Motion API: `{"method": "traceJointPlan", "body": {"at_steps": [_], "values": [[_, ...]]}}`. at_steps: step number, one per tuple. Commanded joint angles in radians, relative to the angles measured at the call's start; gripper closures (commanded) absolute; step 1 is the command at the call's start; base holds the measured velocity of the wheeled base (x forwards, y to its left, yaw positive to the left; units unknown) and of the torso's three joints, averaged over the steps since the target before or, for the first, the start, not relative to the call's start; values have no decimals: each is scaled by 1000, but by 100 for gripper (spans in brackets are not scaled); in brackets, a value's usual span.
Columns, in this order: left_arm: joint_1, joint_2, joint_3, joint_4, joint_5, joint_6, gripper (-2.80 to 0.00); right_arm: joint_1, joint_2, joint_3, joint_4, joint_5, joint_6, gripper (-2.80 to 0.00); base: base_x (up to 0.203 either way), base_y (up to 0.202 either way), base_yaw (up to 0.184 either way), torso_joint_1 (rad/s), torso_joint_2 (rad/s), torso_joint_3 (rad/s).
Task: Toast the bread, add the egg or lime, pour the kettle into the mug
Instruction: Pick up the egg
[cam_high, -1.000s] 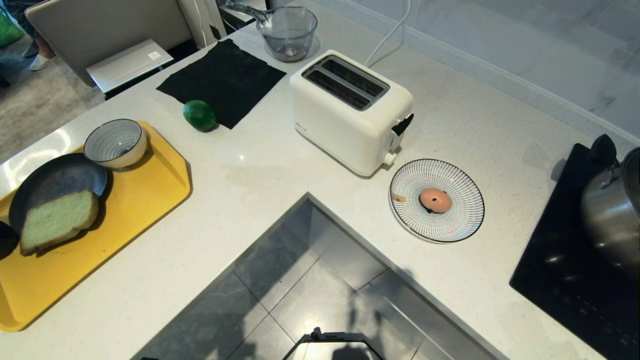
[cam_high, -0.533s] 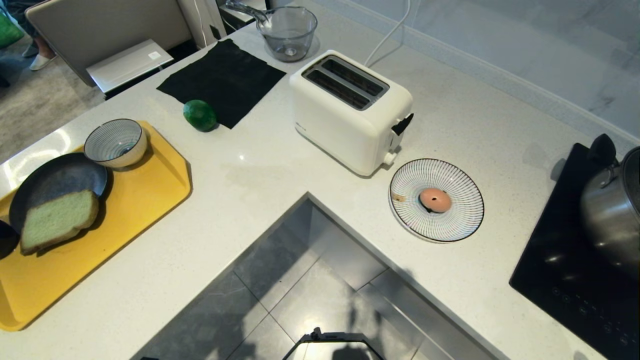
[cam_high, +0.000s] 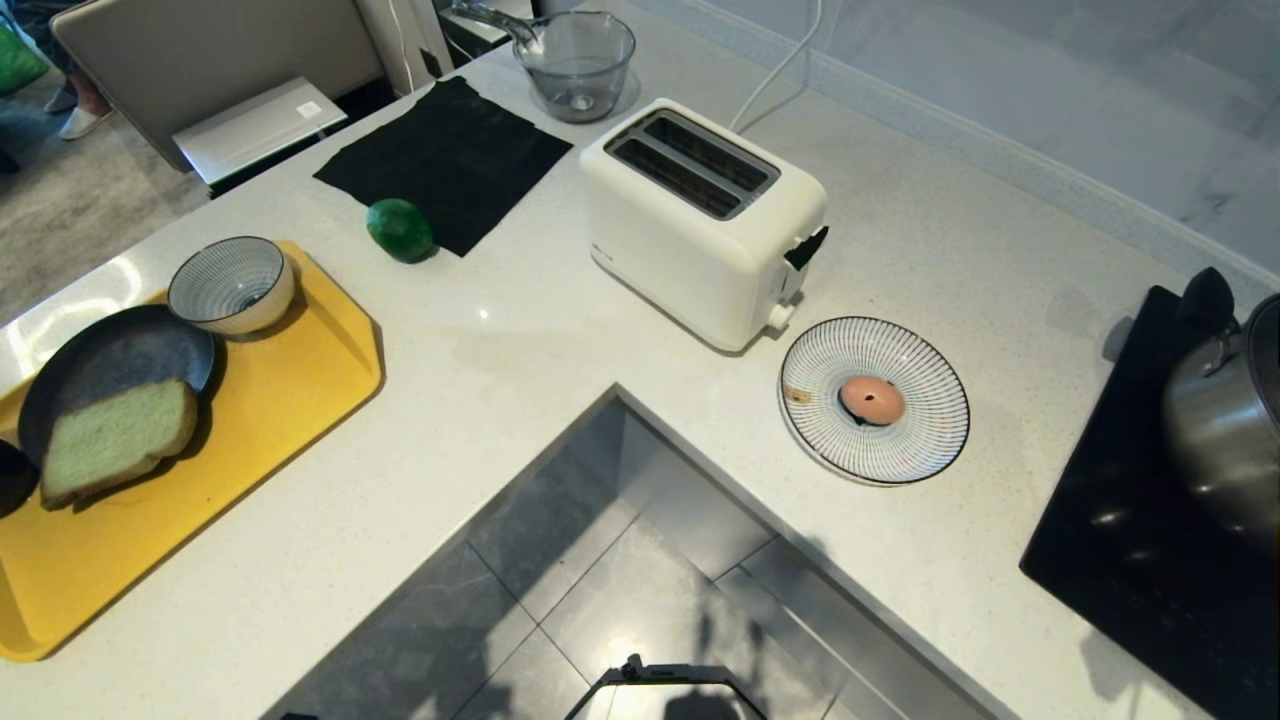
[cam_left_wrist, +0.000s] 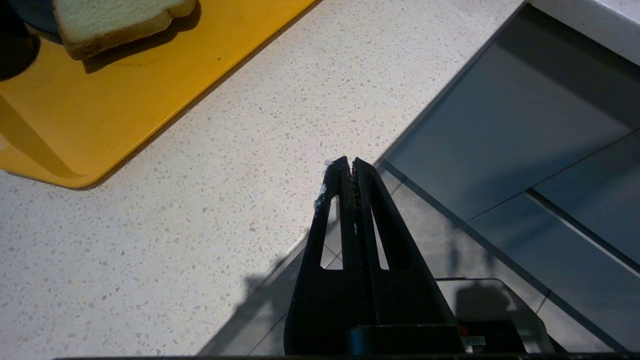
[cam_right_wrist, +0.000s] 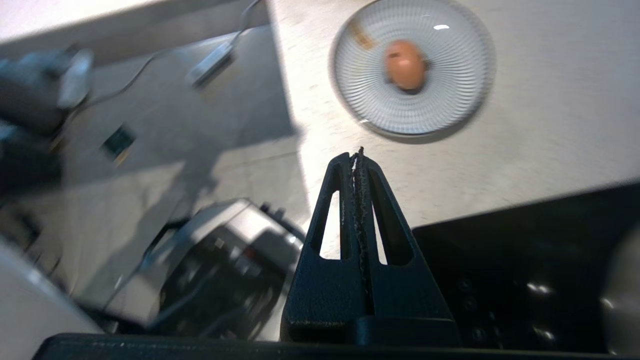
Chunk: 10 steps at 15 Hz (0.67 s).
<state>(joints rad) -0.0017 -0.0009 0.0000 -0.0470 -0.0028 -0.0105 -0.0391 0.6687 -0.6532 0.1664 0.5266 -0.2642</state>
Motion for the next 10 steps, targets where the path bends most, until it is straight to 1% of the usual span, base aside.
{"method": "traceJointPlan", "body": {"at_steps": [1, 2, 3, 5, 6, 7, 9, 10], "values": [[0, -1, 15, -1, 0, 0, 0, -64, 223, -90, 91, 239, -164, 0, 0, 0, 0, 0, 0, 0], [0, -1, 15, -1, 0, 0, 0, -100, 293, -113, 123, 320, -256, 0, 0, 0, 0, 0, 0, 0], [0, -1, 15, -1, 0, 0, 0, -132, 370, -127, 143, 383, -365, 0, 0, 0, 0, 0, 0, 0], [0, -1, 15, -1, 0, 0, 0, -170, 504, -163, 181, 464, -549, 0, 0, 0, 0, 0, 0, 0], [0, -1, 15, -1, 0, 0, 0, -180, 559, -195, 209, 491, -604, 0, 0, 0, 0, 0, 0, 0], [0, -1, 15, -1, 0, 0, 0, -185, 604, -225, 230, 508, -638, -280, 0, 0, 0, 0, 0, 0], [0, -1, 15, -1, 0, 0, 0, -189, 695, -284, 243, 528, -687, -280, 0, 0, 0, 0, 0, 0], [0, -1, 15, -1, 0, 0, 0, -189, 745, -321, 244, 552, -705, -280, 0, 0, 0, 0, 0, 0]]}}
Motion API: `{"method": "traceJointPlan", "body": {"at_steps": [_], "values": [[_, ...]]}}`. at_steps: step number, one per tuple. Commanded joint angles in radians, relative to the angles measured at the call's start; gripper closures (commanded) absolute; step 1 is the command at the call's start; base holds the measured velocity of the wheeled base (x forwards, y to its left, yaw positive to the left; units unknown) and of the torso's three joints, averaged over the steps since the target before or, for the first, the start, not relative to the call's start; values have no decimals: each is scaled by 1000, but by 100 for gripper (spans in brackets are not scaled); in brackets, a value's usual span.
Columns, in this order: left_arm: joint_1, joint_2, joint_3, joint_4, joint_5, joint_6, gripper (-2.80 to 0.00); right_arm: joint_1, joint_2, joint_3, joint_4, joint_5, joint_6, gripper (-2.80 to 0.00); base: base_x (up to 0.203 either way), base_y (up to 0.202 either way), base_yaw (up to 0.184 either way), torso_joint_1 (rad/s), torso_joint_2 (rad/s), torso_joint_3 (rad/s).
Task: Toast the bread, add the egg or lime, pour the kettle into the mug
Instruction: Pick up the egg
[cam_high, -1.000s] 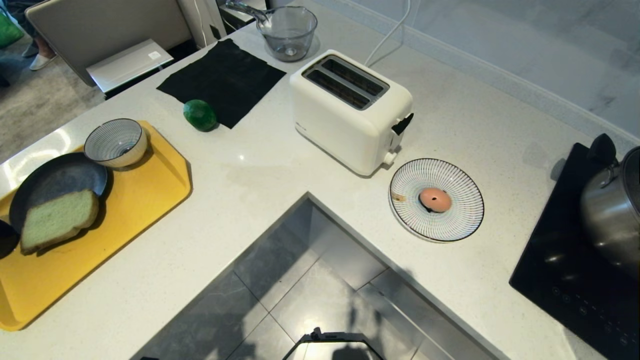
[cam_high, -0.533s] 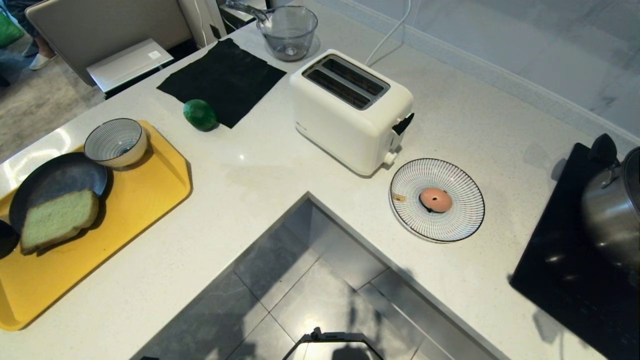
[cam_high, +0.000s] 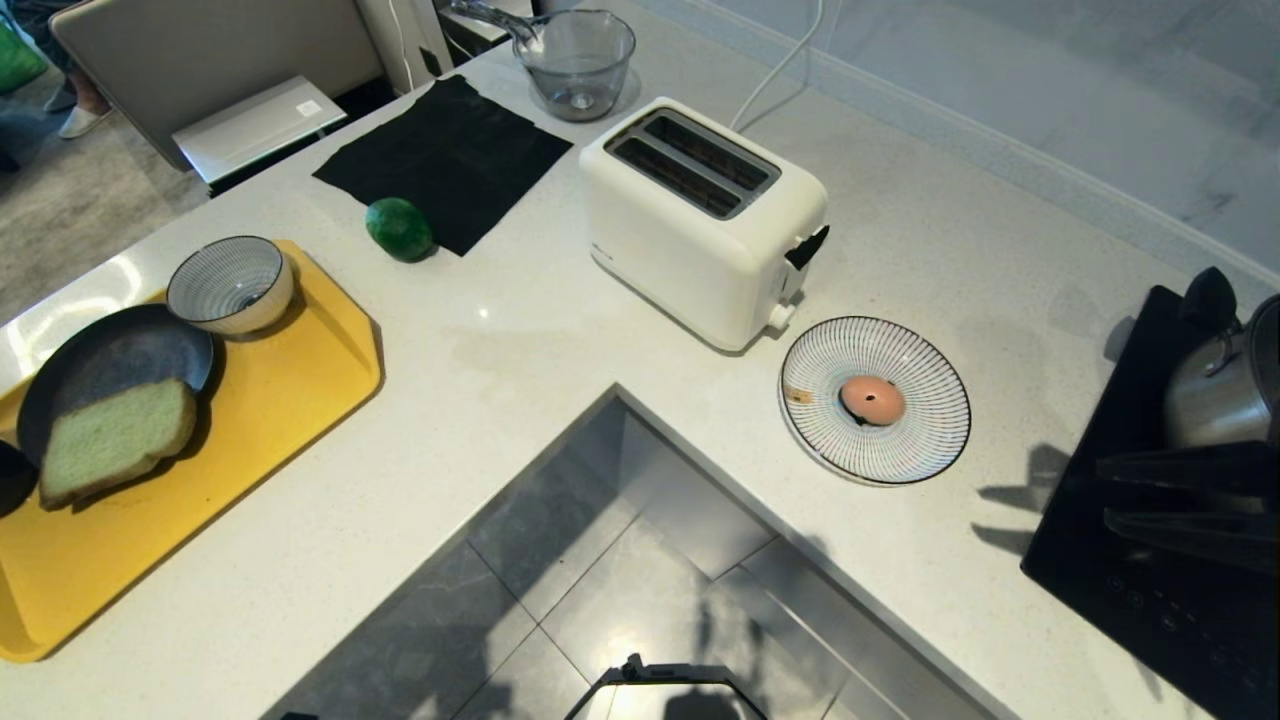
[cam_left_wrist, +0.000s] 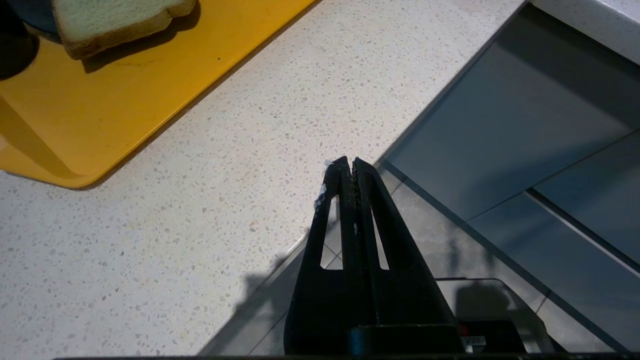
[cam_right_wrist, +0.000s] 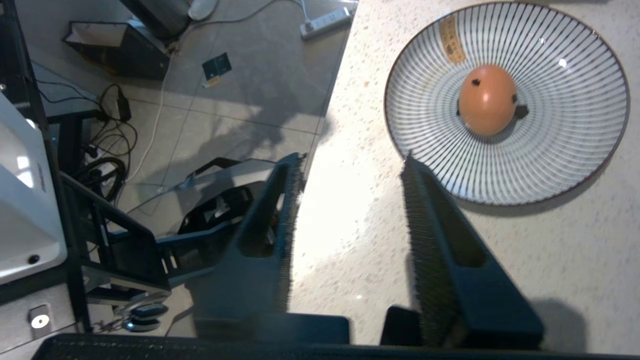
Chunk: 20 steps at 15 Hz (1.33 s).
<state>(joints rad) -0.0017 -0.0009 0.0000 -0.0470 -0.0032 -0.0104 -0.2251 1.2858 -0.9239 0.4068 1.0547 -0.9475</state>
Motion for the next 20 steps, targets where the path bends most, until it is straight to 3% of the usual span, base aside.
{"method": "traceJointPlan", "body": {"at_steps": [1, 6, 9, 15, 17, 18, 19, 20], "values": [[0, -1, 15, -1, 0, 0, 0, -4, 177, -90, 3, 51, -40, -280, 0, 0, 0, 0, 0, 0], [0, -1, 15, -1, 0, 0, 0, -4, 365, -245, -55, 154, -83, -280, 0, 0, 0, 0, 0, 0], [0, -1, 15, -1, 0, 0, 0, -2, 406, -253, -170, 162, -87, -280, 0, 0, 0, 0, 0, 0], [0, -1, 15, -1, 0, 0, 0, 10, 412, -383, -199, 159, -59, -280, 0, 0, 0, 0, 0, 0], [0, -1, 15, -1, 0, 0, 0, 12, 401, -490, -155, 132, -16, -280, 0, 0, 0, 0, 0, 0], [0, -1, 15, -1, 0, 0, 0, 24, 388, -540, -59, 104, -7, -280, 0, 0, 0, 0, 0, 0], [0, -1, 15, -1, 0, 0, 0, 40, 368, -577, 29, 62, -12, -280, 0, 0, 0, 0, 0, 0], [0, -1, 15, -1, 0, 0, 0, 55, 353, -616, 62, -30, -61, -280, 0, 0, 0, 0, 0, 0]]}}
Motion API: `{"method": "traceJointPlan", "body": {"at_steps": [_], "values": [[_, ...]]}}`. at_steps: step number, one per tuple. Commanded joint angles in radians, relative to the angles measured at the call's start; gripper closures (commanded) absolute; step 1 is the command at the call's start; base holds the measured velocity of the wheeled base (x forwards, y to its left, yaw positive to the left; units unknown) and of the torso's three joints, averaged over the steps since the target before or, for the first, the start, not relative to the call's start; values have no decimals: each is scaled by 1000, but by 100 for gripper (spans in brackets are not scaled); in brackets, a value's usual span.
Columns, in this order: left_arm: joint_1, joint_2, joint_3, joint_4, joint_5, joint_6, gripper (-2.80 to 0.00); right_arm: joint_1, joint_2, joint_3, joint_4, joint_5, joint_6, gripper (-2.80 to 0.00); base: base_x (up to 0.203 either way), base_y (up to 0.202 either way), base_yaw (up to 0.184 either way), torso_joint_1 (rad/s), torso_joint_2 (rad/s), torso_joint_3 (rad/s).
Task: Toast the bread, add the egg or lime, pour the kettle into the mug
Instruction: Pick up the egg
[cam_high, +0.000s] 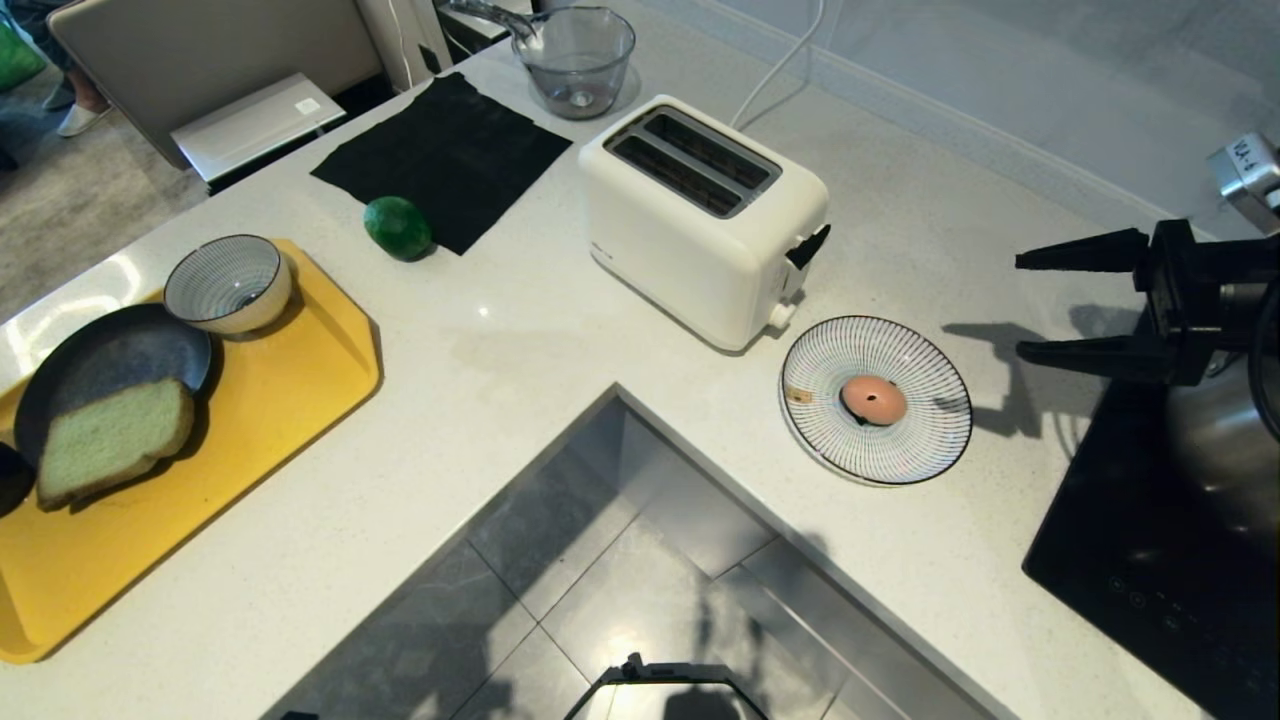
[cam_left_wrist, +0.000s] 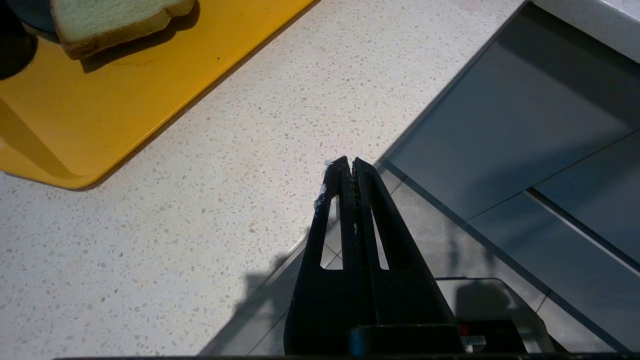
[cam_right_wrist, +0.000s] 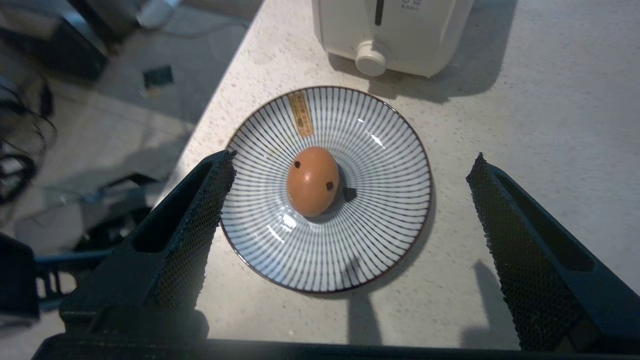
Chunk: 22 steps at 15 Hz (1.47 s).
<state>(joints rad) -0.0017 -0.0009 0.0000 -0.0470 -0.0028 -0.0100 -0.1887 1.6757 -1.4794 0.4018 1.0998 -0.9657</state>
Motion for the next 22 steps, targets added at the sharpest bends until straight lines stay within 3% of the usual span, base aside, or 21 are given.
{"method": "traceJointPlan", "body": {"at_steps": [1, 3, 6, 7, 10, 11, 12, 15, 22], "values": [[0, -1, 15, -1, 0, -1, 0, 29, -40, -98, 90, -116, -121, -280, 0, 0, 0, 0, 0, 0], [0, -1, 15, -1, 0, -1, 0, 52, -32, -215, 285, -158, -168, -280, 0, 0, 0, 0, 0, 0], [0, -1, 15, -1, 0, -1, 0, 72, 2, -490, 798, -246, -186, -280, 0, 0, 0, 0, 0, 0], [0, -1, 15, -1, 0, -1, 0, 77, 10, -515, 878, -303, -219, -280, 0, 0, 0, 0, 0, 0], [0, -1, 15, -1, 0, -1, 0, 61, 28, -507, 882, -435, -561, -280, 0, 0, 0, 0, 0, 0], [0, -1, 15, -1, 0, -1, 0, 52, 31, -491, 885, -455, -650, -280, 0, 0, 0, 0, 0, 0], [0, -1, 15, -1, 0, -1, 0, 47, 24, -467, 889, -461, -676, -280, 0, 0, 0, 0, 0, 0], [0, -1, 15, -1, 0, -1, 0, 62, 19, -464, 945, -460, -658, -280, 0, 0, 0, 0, 0, 0], [0, -1, 15, -1, 0, -1, 0, 100, 3, -498, 1040, -443, -451, -280, 0, 0, 0, 0, 0, 0]]}}
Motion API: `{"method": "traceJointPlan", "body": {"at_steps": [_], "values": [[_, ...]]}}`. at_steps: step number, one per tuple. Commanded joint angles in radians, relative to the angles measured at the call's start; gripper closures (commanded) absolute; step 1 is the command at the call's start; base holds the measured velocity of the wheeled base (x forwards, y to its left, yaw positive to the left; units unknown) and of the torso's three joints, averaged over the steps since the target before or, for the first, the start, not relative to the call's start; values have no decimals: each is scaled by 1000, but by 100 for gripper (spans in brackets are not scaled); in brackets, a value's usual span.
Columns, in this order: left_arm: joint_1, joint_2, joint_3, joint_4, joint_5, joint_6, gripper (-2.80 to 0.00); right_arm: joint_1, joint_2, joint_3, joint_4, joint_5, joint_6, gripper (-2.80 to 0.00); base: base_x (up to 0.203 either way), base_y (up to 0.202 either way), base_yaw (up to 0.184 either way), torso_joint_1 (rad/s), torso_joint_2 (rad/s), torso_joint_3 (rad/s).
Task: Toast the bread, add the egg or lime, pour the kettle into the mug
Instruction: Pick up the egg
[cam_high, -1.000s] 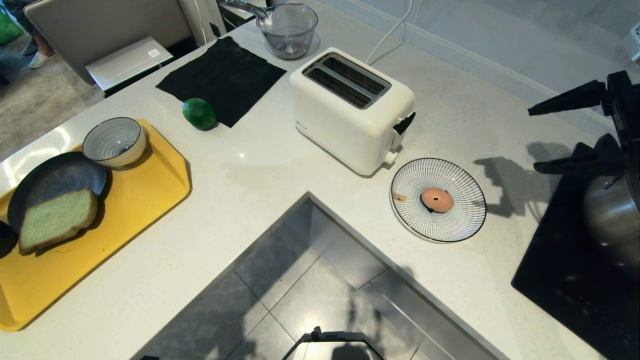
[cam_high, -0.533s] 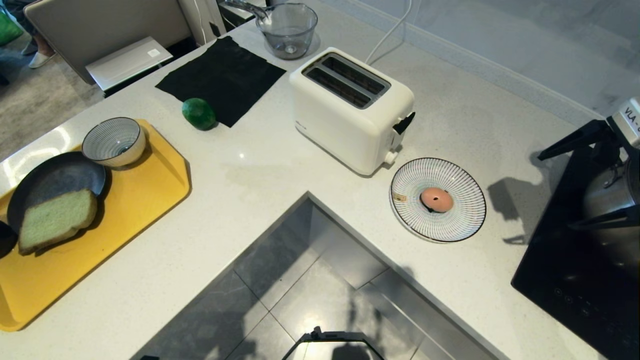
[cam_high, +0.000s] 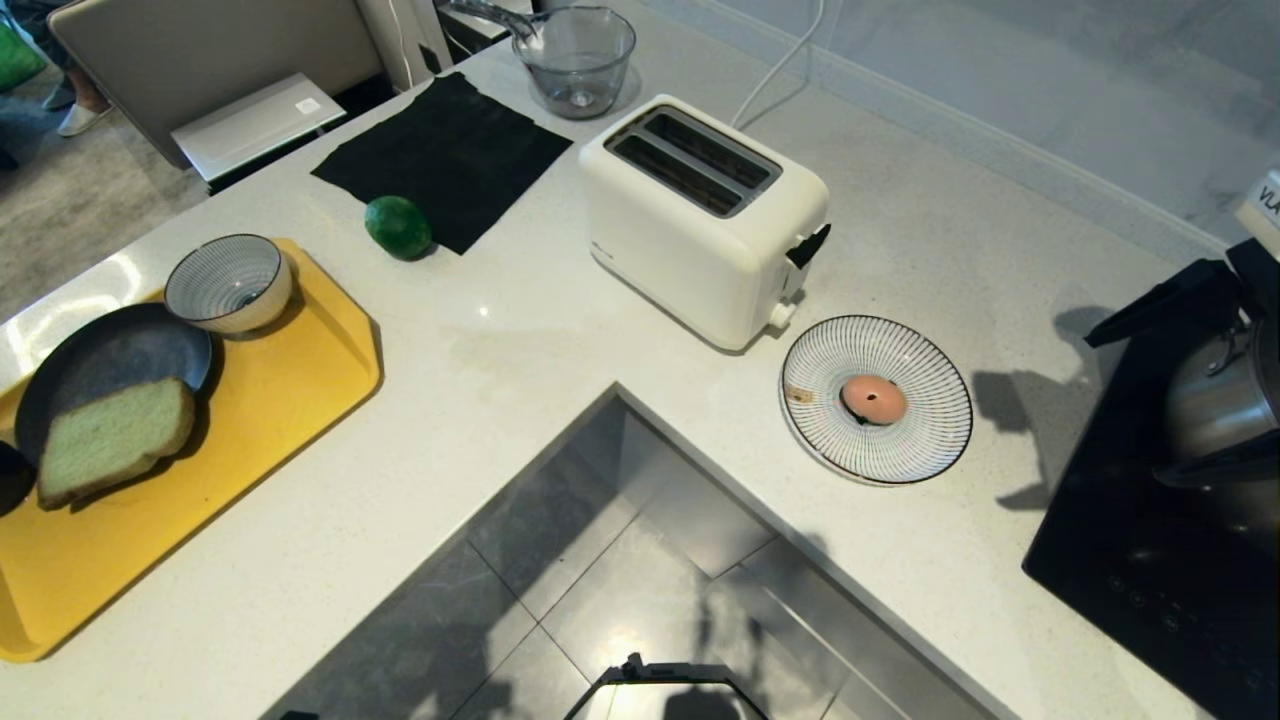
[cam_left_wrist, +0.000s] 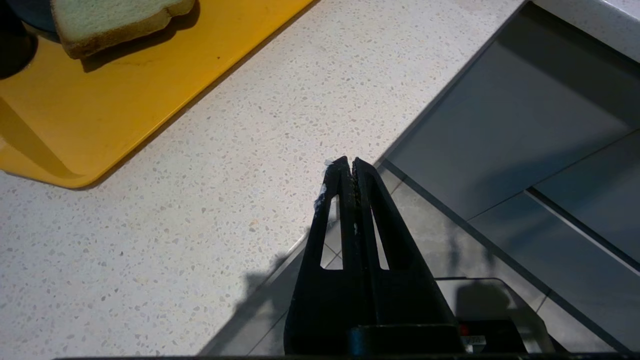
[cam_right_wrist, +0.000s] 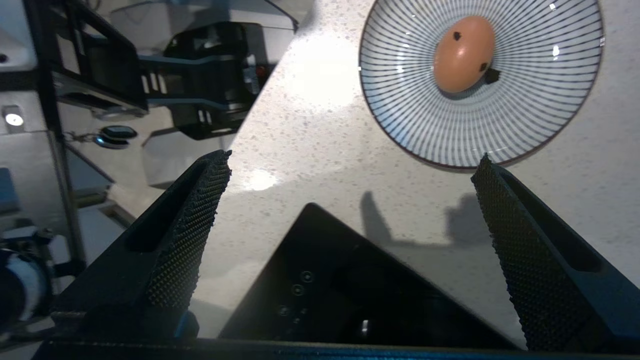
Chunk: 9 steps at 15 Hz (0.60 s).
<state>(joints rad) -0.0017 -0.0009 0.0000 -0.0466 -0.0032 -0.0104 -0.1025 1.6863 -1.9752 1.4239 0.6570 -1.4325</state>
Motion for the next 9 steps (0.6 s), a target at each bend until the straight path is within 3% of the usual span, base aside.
{"method": "traceJointPlan", "body": {"at_steps": [1, 5, 7, 9], "values": [[0, -1, 15, -1, 0, 0, 0, 19, -12, -3, 68, -2, 20, -280, 0, 0, 0, 0, 0, 0], [0, -1, 15, -1, 0, 0, 0, 26, -25, -14, 106, -14, 52, -280, 0, 0, 0, 0, 0, 0], [0, -1, 15, -1, 0, 0, 0, 68, -19, -13, 106, -26, 52, -280, 0, 0, 0, 0, 0, 0], [0, -1, 15, -1, 0, 0, 0, 116, -10, 20, 40, -103, 55, -280, 0, 0, 0, 0, 0, 0]]}}
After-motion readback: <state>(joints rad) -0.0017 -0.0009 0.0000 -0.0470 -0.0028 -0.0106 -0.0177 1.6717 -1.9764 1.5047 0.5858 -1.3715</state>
